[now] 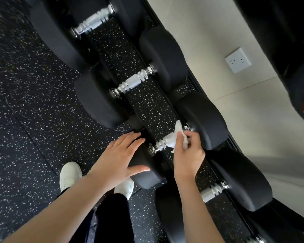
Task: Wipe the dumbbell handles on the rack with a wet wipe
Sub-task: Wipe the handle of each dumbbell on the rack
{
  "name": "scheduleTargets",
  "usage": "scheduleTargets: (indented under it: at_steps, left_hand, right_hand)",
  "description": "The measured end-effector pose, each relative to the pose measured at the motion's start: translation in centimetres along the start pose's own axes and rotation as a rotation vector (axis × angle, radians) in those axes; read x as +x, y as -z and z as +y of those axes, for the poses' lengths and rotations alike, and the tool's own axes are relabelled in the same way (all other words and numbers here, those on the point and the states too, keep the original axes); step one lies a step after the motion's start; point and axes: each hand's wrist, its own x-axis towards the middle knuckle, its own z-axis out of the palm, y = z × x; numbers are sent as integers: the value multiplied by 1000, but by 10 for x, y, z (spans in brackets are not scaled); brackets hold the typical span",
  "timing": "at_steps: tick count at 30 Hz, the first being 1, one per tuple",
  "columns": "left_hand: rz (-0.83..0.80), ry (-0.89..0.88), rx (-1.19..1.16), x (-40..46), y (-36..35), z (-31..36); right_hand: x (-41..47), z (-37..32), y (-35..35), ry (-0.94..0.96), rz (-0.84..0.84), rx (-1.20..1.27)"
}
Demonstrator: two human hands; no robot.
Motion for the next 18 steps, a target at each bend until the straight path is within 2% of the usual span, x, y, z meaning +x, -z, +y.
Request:
scheduleTargets:
  at_steps: [4,10,14,18]
  left_hand:
    - [48,8,82,8,29,-7]
    - [141,3,200,35,73,-43]
    - [125,16,245,57,92,-80]
    - [53,12,226,70,106,-115]
  right_hand:
    - [11,-40,-10,78,-23,-3]
    - [29,-83,-49,44,-108,50]
    - [43,-102,-86,26,-108,32]
    - [58,-121,-120,-94,-21,7]
